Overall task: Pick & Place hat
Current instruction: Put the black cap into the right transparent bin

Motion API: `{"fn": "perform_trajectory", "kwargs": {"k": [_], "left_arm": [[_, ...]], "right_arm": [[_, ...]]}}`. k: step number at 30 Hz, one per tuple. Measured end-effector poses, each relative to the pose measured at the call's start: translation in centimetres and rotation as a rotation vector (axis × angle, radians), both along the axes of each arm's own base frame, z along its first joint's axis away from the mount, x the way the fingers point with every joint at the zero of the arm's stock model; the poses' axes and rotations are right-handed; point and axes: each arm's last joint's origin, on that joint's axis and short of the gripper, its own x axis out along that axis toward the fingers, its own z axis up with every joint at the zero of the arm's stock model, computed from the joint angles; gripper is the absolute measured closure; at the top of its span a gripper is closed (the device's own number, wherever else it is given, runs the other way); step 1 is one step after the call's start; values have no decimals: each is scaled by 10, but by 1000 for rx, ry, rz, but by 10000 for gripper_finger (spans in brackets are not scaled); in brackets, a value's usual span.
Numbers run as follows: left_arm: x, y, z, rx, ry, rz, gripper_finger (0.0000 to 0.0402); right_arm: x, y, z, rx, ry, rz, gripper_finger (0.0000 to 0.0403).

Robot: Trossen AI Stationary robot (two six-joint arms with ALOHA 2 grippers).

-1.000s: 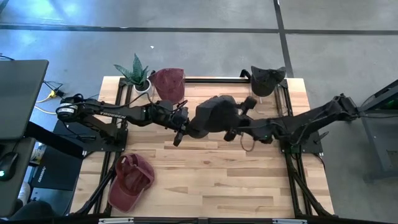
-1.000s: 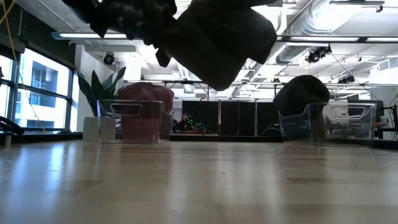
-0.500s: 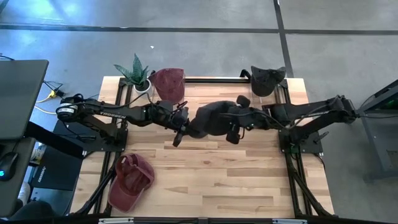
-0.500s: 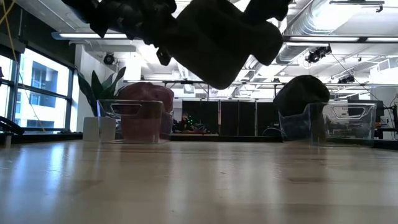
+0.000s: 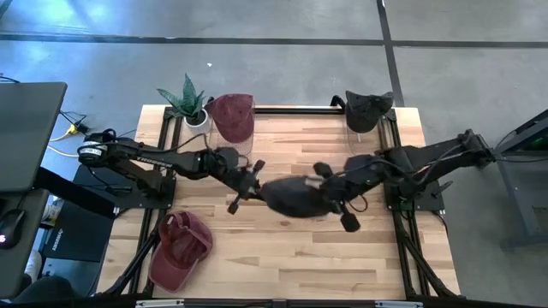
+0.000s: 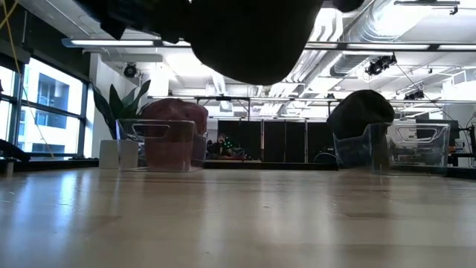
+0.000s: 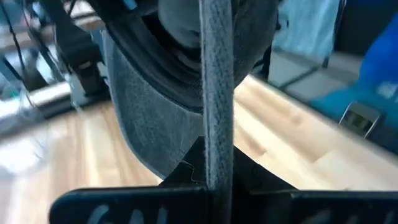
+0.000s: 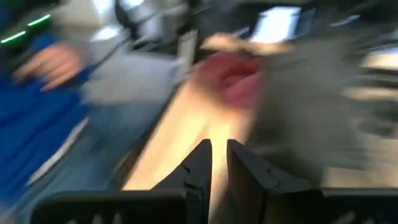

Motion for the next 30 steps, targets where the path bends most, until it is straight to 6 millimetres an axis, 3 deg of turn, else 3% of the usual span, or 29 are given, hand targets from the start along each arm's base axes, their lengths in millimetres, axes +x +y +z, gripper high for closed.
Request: {"fn": "perform_trajectory", "kwargs": {"k": [4, 7, 14, 16, 19, 21, 26, 30], "left_arm": [[1, -13, -1, 192, -64, 53, 400], [1, -18, -1, 316, -83, 147, 400], [-1, -28, -2, 605, -112, 238, 400], [-2, -28, -4, 637, -95, 246, 400], [-2, -27, -6, 622, -61, 259, 400], [-3, -26, -7, 593, -44, 269, 400], [-3, -26, -8, 554, -26, 284, 400], [-3, -26, -7, 544, -27, 294, 400]], "right_arm": [[-8, 1, 22, -55, -47, -401, 365], [-12, -4, 13, -158, 43, -524, 382], [18, 8, -13, -142, 163, -207, 395], [22, 11, -13, -199, 152, -227, 395], [17, 13, 1, -293, 89, -390, 401], [8, 16, 13, -311, 66, -410, 399], [-6, 31, 24, -147, 125, -160, 397], [-5, 39, 4, -41, 259, 9, 400]]}}
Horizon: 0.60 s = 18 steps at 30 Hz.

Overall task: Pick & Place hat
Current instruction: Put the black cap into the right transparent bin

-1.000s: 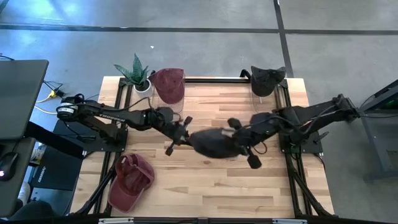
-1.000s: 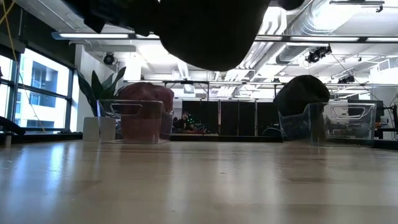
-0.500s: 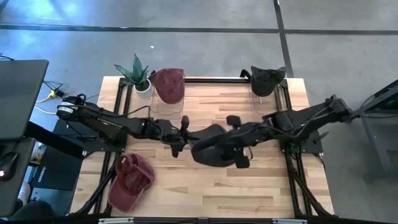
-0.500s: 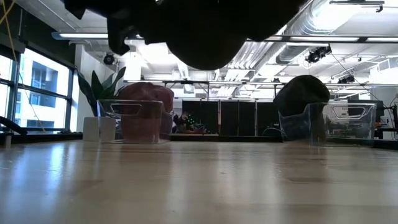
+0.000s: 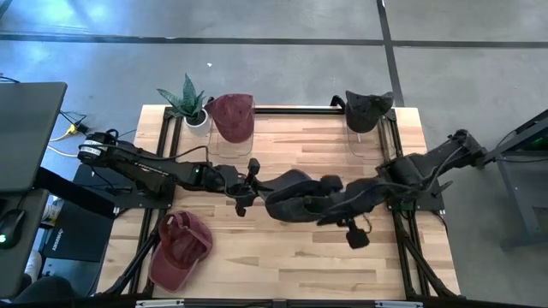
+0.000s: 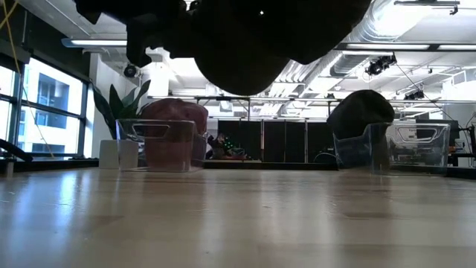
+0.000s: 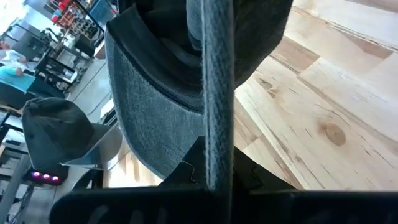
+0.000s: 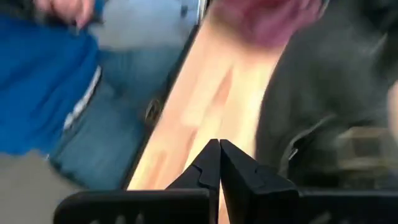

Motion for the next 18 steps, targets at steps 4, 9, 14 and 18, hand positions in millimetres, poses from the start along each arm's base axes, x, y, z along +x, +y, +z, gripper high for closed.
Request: {"fn": "perform_trajectory", "kwargs": {"k": [4, 9, 14, 18], "left_arm": [[1, -1, 1, -17, -14, -19, 400], [0, -8, 3, -47, -21, -179, 400], [0, -10, 2, 20, -25, -163, 400], [0, -7, 3, 74, -32, -88, 400]], "right_arm": [[19, -11, -30, -106, 48, -82, 400], [38, -48, -39, -325, 14, -420, 398], [33, -57, -37, -225, 78, -232, 399], [24, -50, -27, 20, 85, 18, 401]]}}
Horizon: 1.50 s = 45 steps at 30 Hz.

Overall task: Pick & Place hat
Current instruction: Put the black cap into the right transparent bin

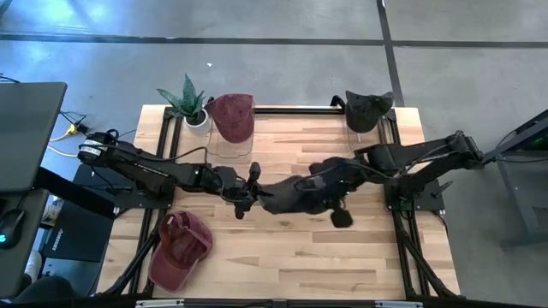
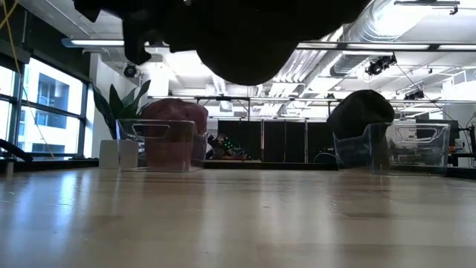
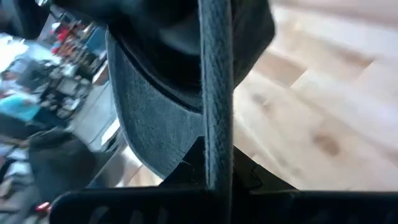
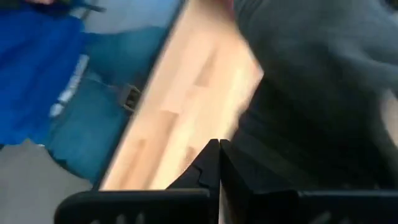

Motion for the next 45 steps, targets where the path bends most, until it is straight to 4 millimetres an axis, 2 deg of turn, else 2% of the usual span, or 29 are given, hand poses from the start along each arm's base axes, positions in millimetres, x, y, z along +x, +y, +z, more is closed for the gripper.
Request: {"fn": "perform_trajectory", "kwargs": {"k": [3, 9, 11, 14, 19, 22, 24, 28, 31, 38, 42, 45], "left_arm": [[0, 2, 0, 48, -5, 56, 400], [2, 3, 5, 52, -60, 100, 400], [2, 3, 5, 53, -59, 101, 400], [1, 4, 5, 53, -58, 119, 400], [2, 3, 5, -4, -56, 94, 400], [2, 2, 5, -44, -56, 98, 400], [2, 2, 5, -84, -56, 110, 400], [2, 2, 5, -138, -56, 127, 400], [1, 2, 4, -139, -49, 128, 400], [1, 3, 4, -200, -50, 153, 400], [1, 5, 2, -203, -28, 167, 400], [2, 10, 1, -237, -21, 194, 400]], "right_arm": [[0, 3, 7, -16, -72, -26, 399], [3, -6, 7, -222, -126, -279, 401], [3, -6, 8, -237, -138, -260, 395], [4, -2, 9, -158, -145, -170, 363], [-1, 15, 9, -6, -96, -71, 270], [-7, 35, 10, -20, -122, 33, 222], [-11, 48, 12, -85, -167, 21, 201], [-18, 64, 13, -222, -232, -69, 188], [-20, 70, 10, -192, -229, -100, 188], [-20, 67, 7, -195, -204, -161, 169], [-19, 64, 7, -302, -237, -168, 146], [-16, 59, -3, -449, -246, -209, 134]]}}
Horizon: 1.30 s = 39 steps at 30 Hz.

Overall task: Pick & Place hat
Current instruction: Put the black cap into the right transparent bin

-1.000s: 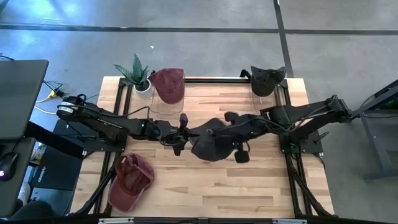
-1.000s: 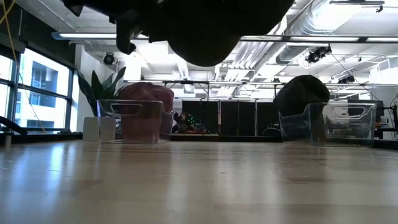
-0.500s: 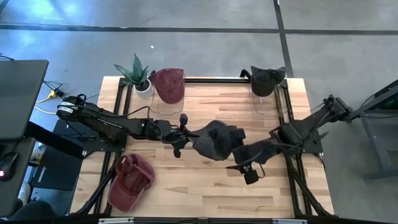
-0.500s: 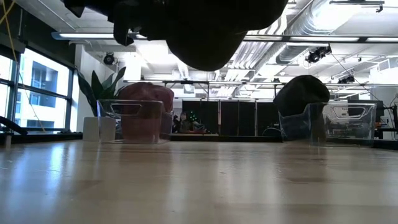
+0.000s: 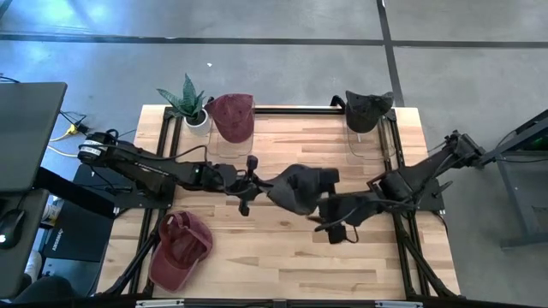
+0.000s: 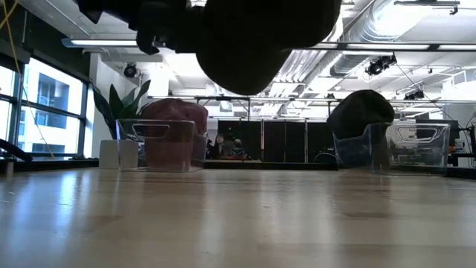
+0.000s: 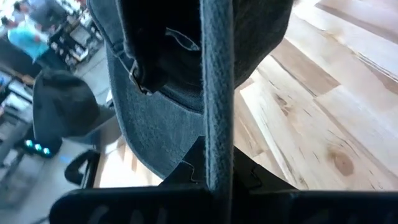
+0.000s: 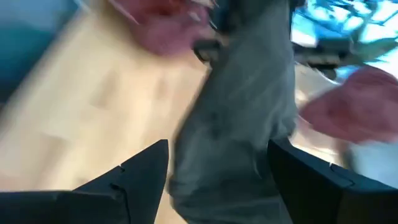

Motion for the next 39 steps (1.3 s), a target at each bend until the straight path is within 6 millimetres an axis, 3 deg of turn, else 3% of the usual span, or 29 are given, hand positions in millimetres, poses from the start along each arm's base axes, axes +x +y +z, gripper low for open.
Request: {"fn": "perform_trajectory", "kwargs": {"k": [8, 16, 20, 24, 26, 30, 33, 39], "left_arm": [[2, 19, 0, -85, -10, 60, 400], [4, 20, 4, -134, -46, 20, 400], [4, 19, 4, -96, -39, -26, 400], [3, 18, 3, 13, -24, -93, 400], [3, 17, 3, 60, -22, -163, 400], [3, 14, 3, 96, -28, -282, 400], [3, 14, 3, 90, -29, -284, 400], [3, 14, 2, 94, -14, -265, 400]], "right_arm": [[-1, -4, -45, -185, 30, -122, 139], [2, -10, -73, -307, -40, -227, 173], [4, -10, -70, -217, -19, -161, 244], [6, -7, -57, -25, 63, 20, 356], [7, -6, -47, 96, 108, 133, 389], [13, -13, -28, 316, 117, 220, 357], [16, -19, -24, 351, 112, 205, 323], [16, -18, -8, 448, 122, 332, 232]]}}
